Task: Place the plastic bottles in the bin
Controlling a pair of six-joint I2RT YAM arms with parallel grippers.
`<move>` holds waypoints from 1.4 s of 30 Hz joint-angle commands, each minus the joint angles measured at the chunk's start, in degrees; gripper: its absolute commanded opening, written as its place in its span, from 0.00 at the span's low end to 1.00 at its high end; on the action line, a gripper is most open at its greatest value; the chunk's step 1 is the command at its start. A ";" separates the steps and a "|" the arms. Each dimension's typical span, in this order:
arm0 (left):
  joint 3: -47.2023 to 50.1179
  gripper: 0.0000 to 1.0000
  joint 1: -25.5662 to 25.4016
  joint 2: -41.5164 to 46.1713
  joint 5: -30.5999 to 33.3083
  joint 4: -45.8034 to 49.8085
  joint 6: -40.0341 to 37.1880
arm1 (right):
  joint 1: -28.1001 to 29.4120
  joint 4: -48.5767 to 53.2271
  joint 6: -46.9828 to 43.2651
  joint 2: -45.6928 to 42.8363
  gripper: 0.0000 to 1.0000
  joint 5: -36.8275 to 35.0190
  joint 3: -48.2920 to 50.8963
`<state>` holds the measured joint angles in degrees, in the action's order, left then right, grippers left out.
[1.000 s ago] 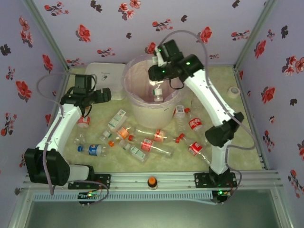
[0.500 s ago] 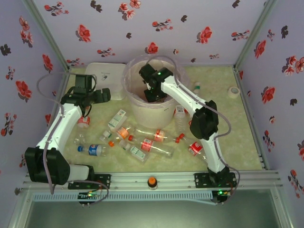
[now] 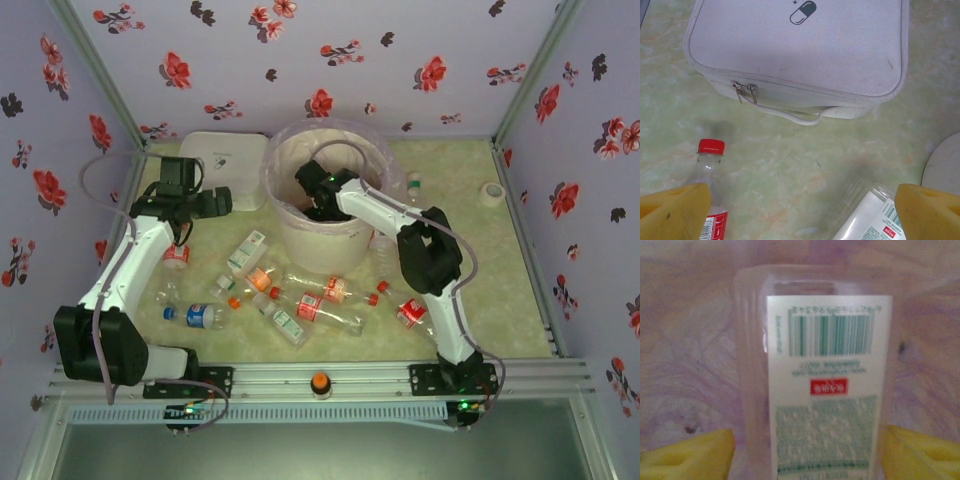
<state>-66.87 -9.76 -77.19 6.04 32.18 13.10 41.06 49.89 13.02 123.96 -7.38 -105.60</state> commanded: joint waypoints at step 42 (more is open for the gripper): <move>0.07 0.96 -0.35 -1.91 2.46 1.74 -1.80 | -24.79 16.08 0.70 -41.16 0.99 -8.21 6.24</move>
<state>-66.85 -9.76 -78.61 6.94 33.08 12.86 17.76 68.25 12.60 81.14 -19.09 -101.84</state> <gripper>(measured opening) 0.961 0.995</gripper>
